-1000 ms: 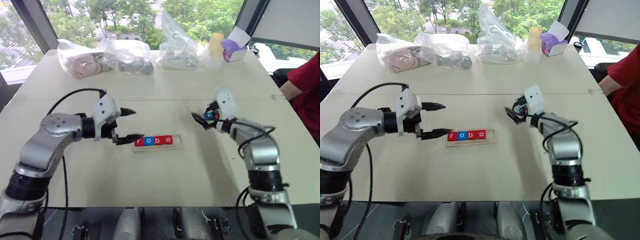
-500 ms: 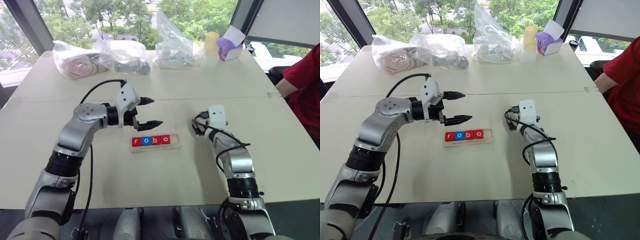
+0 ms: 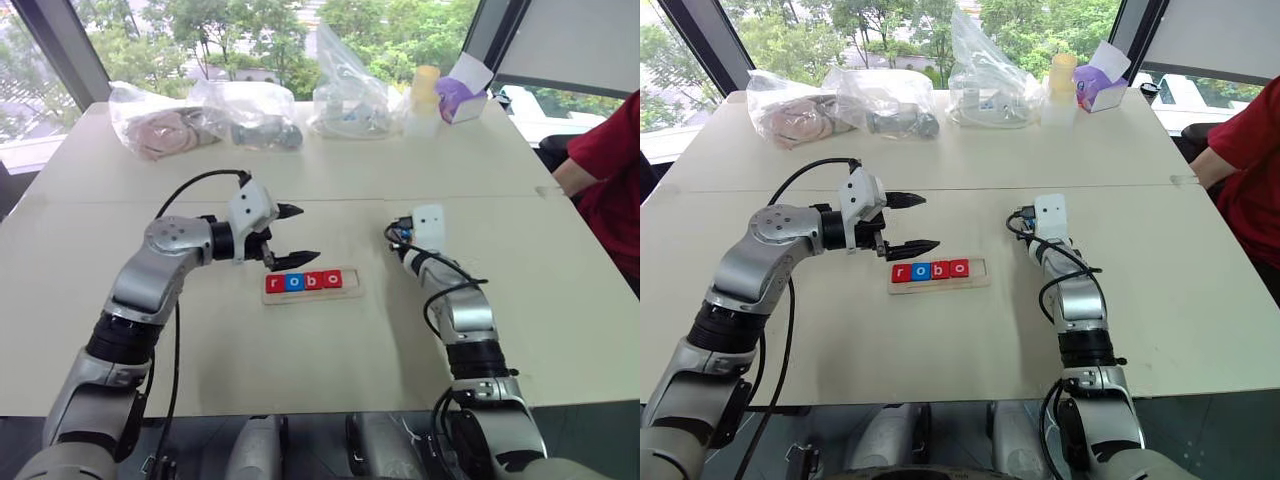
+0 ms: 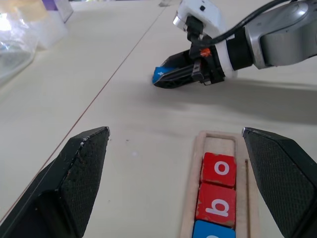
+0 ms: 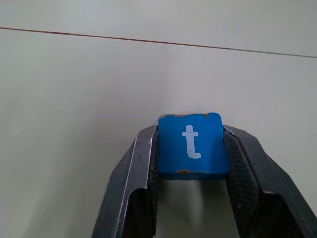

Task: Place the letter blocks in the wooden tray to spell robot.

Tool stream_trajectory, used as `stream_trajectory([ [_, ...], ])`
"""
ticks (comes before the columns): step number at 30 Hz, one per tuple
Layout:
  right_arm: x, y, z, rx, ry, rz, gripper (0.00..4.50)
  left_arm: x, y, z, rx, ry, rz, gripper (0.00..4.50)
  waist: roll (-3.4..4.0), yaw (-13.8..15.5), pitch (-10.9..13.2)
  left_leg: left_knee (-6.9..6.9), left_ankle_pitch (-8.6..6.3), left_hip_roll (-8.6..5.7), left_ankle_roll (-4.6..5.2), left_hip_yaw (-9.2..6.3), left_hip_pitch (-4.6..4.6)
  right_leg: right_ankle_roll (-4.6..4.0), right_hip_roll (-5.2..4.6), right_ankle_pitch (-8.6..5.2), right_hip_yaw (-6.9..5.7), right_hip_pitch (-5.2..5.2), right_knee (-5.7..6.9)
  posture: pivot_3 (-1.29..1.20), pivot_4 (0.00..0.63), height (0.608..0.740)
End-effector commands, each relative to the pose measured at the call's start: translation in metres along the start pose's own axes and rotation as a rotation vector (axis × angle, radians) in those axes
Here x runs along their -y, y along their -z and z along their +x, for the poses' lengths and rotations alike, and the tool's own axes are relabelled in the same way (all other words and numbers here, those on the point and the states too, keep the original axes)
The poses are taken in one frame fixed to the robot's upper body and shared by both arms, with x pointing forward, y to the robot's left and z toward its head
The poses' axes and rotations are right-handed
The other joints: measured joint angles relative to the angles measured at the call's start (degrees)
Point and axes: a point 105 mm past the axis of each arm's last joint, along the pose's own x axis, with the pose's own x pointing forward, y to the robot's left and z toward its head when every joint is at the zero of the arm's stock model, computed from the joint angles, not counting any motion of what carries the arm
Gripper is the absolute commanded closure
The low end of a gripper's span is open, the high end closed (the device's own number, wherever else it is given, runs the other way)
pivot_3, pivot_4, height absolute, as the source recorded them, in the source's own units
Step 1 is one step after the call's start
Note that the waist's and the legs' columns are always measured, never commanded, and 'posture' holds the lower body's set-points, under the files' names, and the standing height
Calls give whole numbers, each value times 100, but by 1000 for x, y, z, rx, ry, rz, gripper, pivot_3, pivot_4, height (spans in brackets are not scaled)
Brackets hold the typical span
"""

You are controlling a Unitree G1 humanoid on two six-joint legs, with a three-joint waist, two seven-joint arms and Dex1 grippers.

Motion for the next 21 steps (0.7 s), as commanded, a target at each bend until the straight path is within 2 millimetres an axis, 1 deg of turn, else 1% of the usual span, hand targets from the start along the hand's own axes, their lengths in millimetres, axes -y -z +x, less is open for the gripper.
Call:
stream_trajectory([
  [1, 17, -20, -28, 56, 79, -9, 3284, 18, -15, -3, 18, 91, 33, 0, 1, 28, 0, -2, 0, 0, 0, -2, -8, 0, 0, 0, 0, -9, 0, 0, 150, 740],
  [2, 18, -24, -38, 60, 87, 0, 3284, 24, -17, -3, 19, 119, 30, 0, 2, 44, 1, -3, 0, 1, 0, -5, -16, 0, 0, 0, 0, -19, 0, 0, 150, 740],
  [4, 16, -24, -60, 33, 101, 26, 3284, 36, -16, -3, 5, 174, 29, 0, 3, 65, 2, -6, 0, 2, 0, -9, -24, 0, 0, 0, 3, -32, 2, 0, 150, 740],
  [6, 13, -14, -80, -28, 116, 86, 3284, 41, -13, -1, -12, 200, 33, 0, 3, 62, 2, -6, 0, 4, 0, -8, -24, -1, 3, 0, 4, -34, 3, 0, 150, 740],
  [8, 8, -3, -92, -100, 135, 196, 3284, 40, -11, 1, -14, 199, 30, 0, 2, 65, 1, -5, 0, 5, 0, -10, -19, -2, 11, -1, 3, -30, 3, 0, 150, 740],
  [11, 3, 1, -98, -139, 135, 220, 3284, 37, -14, 5, 12, 190, 20, 0, 4, 65, 2, 0, 1, 9, -1, -7, -14, -8, 19, -1, 4, -28, 3, 0, 150, 740],
  [13, -1, 6, -97, -171, 128, 219, 3284, 36, -14, 8, 17, 194, 16, 0, 4, 66, 1, 5, 2, 8, -3, -4, -15, -23, 14, -9, 4, -26, 2, 0, 150, 740],
  [16, -8, 16, -94, -219, 110, 211, 3284, 36, -14, 12, 21, 204, 14, 0, 3, 64, 1, 4, 2, 5, -3, -2, -16, -20, 12, -8, 4, -26, -2, 0, 150, 740],
  [18, -10, 18, -92, -225, 106, 207, 2211, 36, -13, 13, 20, 209, 16, 0, 3, 59, 1, -1, 2, 1, -3, 0, -17, -7, 13, -2, 4, -29, -4, 0, 150, 740],
  [20, -8, 18, -93, -225, 104, 206, 1347, 36, -12, 12, 15, 210, 18, 0, 3, 60, 1, -4, 2, 1, -3, 0, -18, -7, 14, -1, 4, -31, -4, 0, 150, 740],
  [21, -5, 15, -94, -215, 103, 210, 771, 35, -11, 10, 10, 207, 19, 0, 3, 62, 1, -5, 2, 2, -3, -1, -18, -7, 14, -1, 4, -30, -4, 0, 150, 740],
])
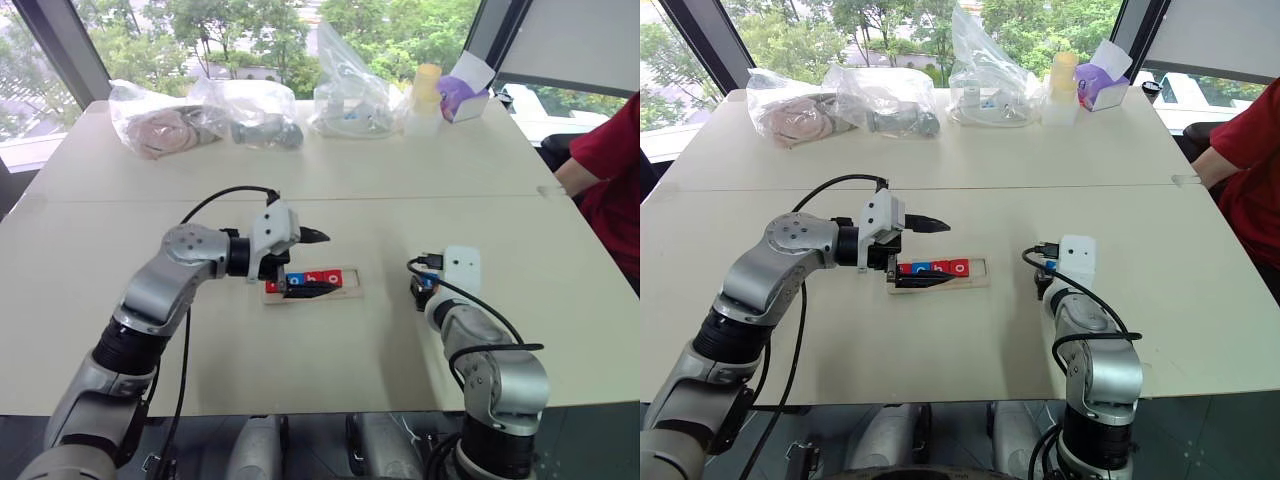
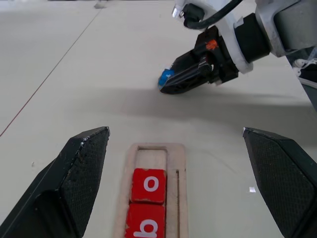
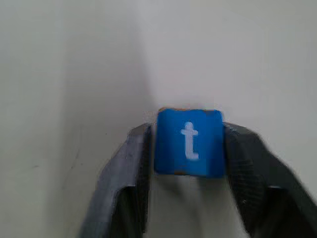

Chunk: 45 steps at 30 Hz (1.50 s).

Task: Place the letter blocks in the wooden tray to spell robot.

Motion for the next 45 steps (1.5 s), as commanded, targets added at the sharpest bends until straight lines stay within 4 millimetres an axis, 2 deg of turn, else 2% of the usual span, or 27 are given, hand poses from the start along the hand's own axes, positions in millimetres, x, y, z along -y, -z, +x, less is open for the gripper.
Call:
stream_trajectory([
  [1, 2, -12, -5, 41, -27, 20, 193, -1, -5, -5, -4, -3, 39, 0, 0, 4, 0, 0, 0, 0, 0, 0, 0, 0, 0, 0, 0, 0, 0, 0, 150, 740],
  [2, 3, -21, -7, 65, -45, 36, 37, -1, -4, -8, -13, -6, 39, 0, 0, 2, 0, 0, 0, 0, 0, 0, -1, 0, 0, 0, 0, 0, 0, 0, 150, 740],
  [5, 6, -67, -14, 202, -157, -46, 37, 0, -1, -20, -42, -2, 33, 0, 6, -4, 4, 4, 0, 3, 0, 0, -1, 1, -2, 0, 0, 0, 0, 0, 150, 740],
  [7, 2, -92, -19, 266, -331, -150, 37, 2, -3, -29, -44, 15, 18, 0, 6, 1, 5, 4, 0, 5, 0, 3, 0, 0, -8, 0, 0, 1, -3, 0, 150, 740],
  [9, 3, -97, -24, 282, -529, -337, 37, 7, -5, -37, -50, 61, 2, 0, 6, 9, 5, 1, 0, 5, 1, 2, -1, 0, -6, -1, -3, 3, -12, 0, 150, 740],
  [11, 9, -83, -26, 241, -669, -518, 37, 14, -8, -43, -62, 110, -5, 0, -3, 38, 4, -4, -4, 3, 6, 1, -1, 4, -3, -3, -19, 20, -34, 0, 150, 740],
  [13, 25, -65, -24, 157, -774, -678, 37, 21, -10, -48, -88, 148, 6, 0, -5, 38, 2, -6, -14, -1, 23, -3, 1, 7, -2, -6, -25, 31, -43, 0, 150, 740],
  [15, 42, -63, -22, 109, -859, -726, 37, 22, -10, -51, -102, 149, 13, 0, -1, 24, 8, -6, -18, -4, 28, 5, -1, 11, -5, -7, -20, 30, -48, 0, 150, 740],
  [19, 56, -52, -15, 56, -937, -821, 37, 20, -8, -53, -114, 128, 11, 0, 6, -9, 13, 7, -17, -2, 28, 21, 3, 12, -6, -6, -7, 28, -45, 0, 150, 740],
  [24, 62, -38, 6, 48, -954, -813, 37, 18, -6, -54, -123, 87, -6, 0, 6, 6, 13, 11, -15, 3, 24, 18, 10, 8, 3, -5, -8, 30, -29, 0, 150, 740],
  [32, 59, -25, 20, 48, -972, -779, 37, 16, 4, -59, -160, 54, -21, 0, 6, 27, 13, 11, -15, 3, 24, 16, 7, 10, -4, -4, -8, 29, -29, 0, 150, 740],
  [35, 58, -21, 22, 42, -975, -773, 856, 17, 6, -60, -169, 45, -23, 0, 7, 23, 13, 12, -14, 3, 23, 16, 9, 9, -4, -4, -7, 31, -28, 0, 150, 740],
  [40, 55, -25, 23, 55, -968, -756, 3333, 15, 9, -64, -180, 30, -29, 0, 7, 22, 13, 12, -14, 4, 23, 16, 8, 9, -3, -4, -8, 31, -27, 0, 150, 740],
  [43, 36, -45, 18, 120, -1012, -732, 3333, 15, 11, -70, -197, 24, -33, 0, 7, 2, 13, 12, -14, 5, 23, 16, 10, 9, -3, -4, -7, 30, -25, 0, 150, 740],
  [45, 13, -58, 11, 159, -1089, -737, 3333, 16, 13, -74, -212, 24, -37, 0, 10, -22, 15, 12, -14, 6, 23, 14, 11, 8, -2, -3, -6, 26, -22, 0, 150, 740],
])
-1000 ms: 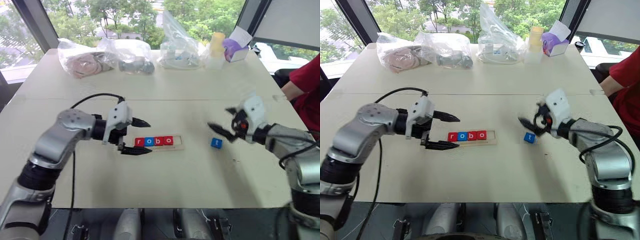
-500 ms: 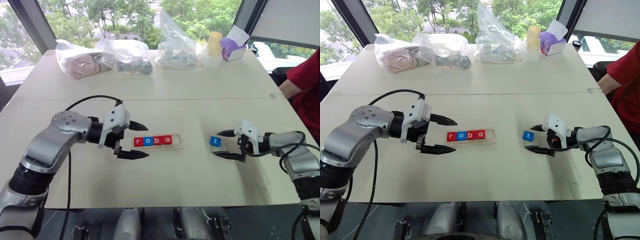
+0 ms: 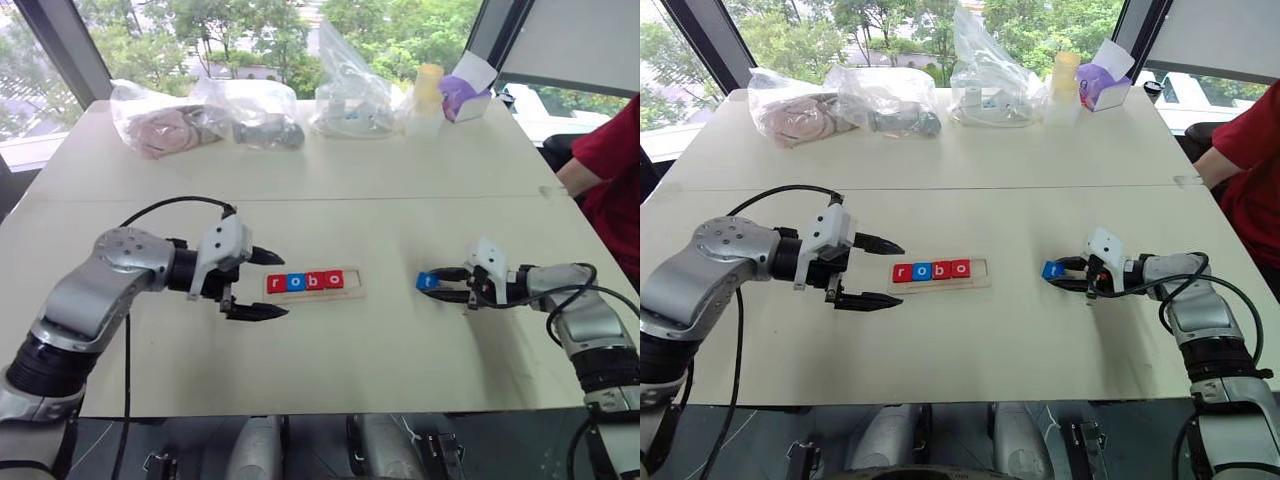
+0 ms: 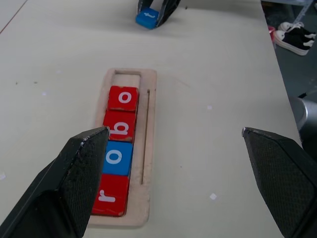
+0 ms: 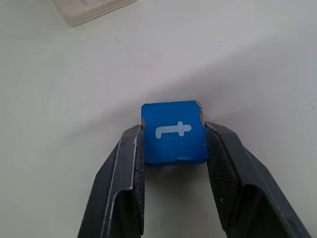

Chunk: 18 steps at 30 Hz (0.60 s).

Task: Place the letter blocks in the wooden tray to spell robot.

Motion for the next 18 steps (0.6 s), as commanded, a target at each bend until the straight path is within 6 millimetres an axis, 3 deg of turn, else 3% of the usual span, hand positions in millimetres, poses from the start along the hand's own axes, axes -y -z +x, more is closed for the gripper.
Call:
stream_trajectory([
  [1, -8, -58, 15, 121, -91, -113, 3333, -2, -5, -12, -6, -27, 36, 0, 3, -17, 2, 0, 0, 1, 0, -5, 0, -2, 1, 2, 3, -4, 2, 0, 150, 740],
  [4, -22, -78, 37, 127, -196, -186, 3333, 0, -3, -16, -19, -27, 25, 0, 3, -7, 2, 1, 1, 2, -1, -6, 1, -2, 6, 2, 4, -5, 7, 0, 150, 740],
  [7, -28, -84, 54, 108, -262, -231, 3333, 1, 0, -18, -28, -45, 18, 0, 2, 33, 1, 0, 1, 2, -1, -4, 0, -2, 3, 2, 0, -4, 5, 0, 150, 740],
  [10, -38, -84, 62, 84, -358, -257, 3333, 3, 0, -19, -22, -57, 8, 0, 2, 72, 2, 1, 1, -3, -1, -5, -11, -1, -10, 1, -7, -5, 3, 0, 150, 740],
  [18, -28, -73, 74, 27, -377, -294, 3333, 9, 0, -16, -2, -81, -14, 0, 1, 31, 2, 3, 1, -3, -2, -3, -8, -1, -11, 2, -6, -4, 2, 0, 150, 740],
])
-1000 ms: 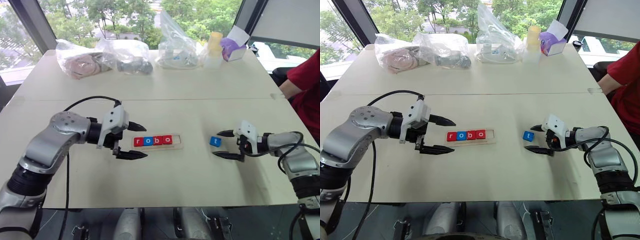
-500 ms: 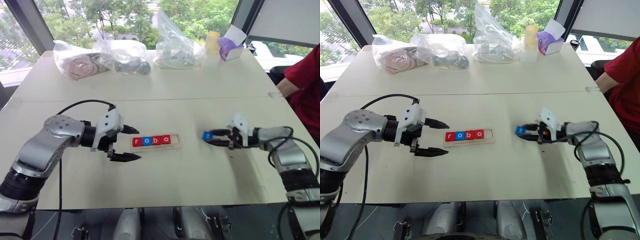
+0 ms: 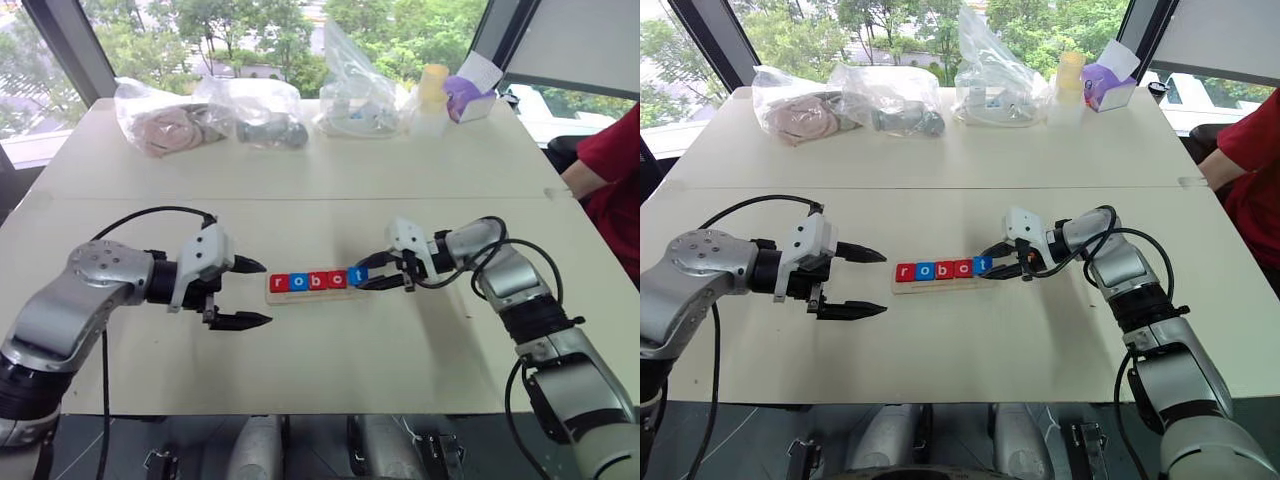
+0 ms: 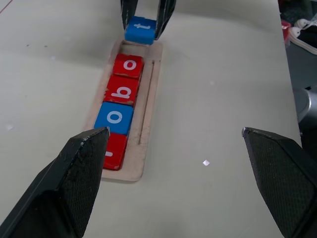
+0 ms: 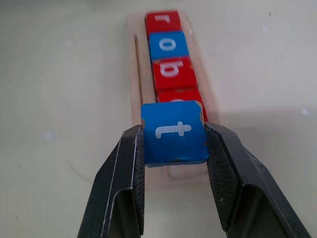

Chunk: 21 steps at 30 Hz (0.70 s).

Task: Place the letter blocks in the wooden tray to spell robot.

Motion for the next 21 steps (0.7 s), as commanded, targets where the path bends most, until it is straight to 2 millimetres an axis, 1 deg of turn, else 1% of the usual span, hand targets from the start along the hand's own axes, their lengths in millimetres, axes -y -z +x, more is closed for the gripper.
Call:
stream_trajectory([
  [1, 6, -9, -1, -3, -10, -71, 3333, 1, -10, -4, 30, -22, 28, 0, 0, -7, 0, 0, 0, 0, 0, 0, 1, 0, 1, 0, 0, 0, 3, 0, 150, 740],
  [9, 14, -6, 6, -27, -5, -116, 3333, 3, -11, -2, 39, -21, 26, 0, 0, -16, 0, -1, 0, 3, -1, 0, 3, 0, 4, 0, 0, -1, 5, 0, 150, 740],
  [18, 15, -3, 14, -38, -17, -135, 3333, 2, -13, 0, 46, -32, 27, 0, 0, -15, 0, -1, 1, 2, -1, -1, 2, 0, 2, 0, 0, -1, 6, 0, 150, 740],
  [21, 15, -5, 18, -30, -16, -139, 3333, 2, -13, 0, 47, -38, 27, 0, 0, -23, 0, -1, 1, 2, -1, -2, 4, -1, 3, 1, 0, 0, 6, 0, 150, 740],
])
